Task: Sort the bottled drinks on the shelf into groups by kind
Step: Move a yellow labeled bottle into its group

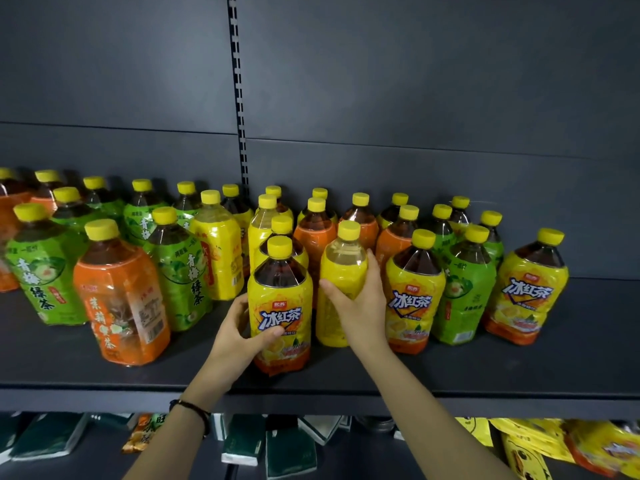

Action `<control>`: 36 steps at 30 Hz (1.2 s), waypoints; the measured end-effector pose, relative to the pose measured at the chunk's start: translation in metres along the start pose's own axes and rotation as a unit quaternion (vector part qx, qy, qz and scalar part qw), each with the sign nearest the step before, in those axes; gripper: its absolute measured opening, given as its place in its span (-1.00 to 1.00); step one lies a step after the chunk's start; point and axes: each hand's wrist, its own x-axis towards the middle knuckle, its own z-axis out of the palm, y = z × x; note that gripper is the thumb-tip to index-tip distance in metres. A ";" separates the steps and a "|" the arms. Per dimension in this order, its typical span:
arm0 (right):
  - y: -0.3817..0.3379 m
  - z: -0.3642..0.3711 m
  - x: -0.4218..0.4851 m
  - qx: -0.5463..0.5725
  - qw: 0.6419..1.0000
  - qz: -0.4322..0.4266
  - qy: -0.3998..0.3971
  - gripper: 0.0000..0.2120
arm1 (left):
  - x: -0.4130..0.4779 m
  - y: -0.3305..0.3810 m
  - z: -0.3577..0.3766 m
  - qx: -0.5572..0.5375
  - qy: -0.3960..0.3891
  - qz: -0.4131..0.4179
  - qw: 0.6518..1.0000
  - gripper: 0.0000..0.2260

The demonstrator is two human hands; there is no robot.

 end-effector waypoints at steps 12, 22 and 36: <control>0.014 -0.081 -0.037 0.042 0.991 -0.007 -0.127 -0.27 | -0.019 0.004 0.017 -0.010 0.092 -0.001 0.996 -0.53; 0.019 -0.062 -0.054 0.054 0.996 0.010 -0.064 -0.11 | -0.002 0.016 0.002 0.059 0.054 -0.017 0.997 -0.75; 0.035 -0.058 -0.037 0.107 0.991 0.026 -0.072 -0.25 | 0.149 0.068 -0.005 0.128 0.092 -0.014 0.987 -0.33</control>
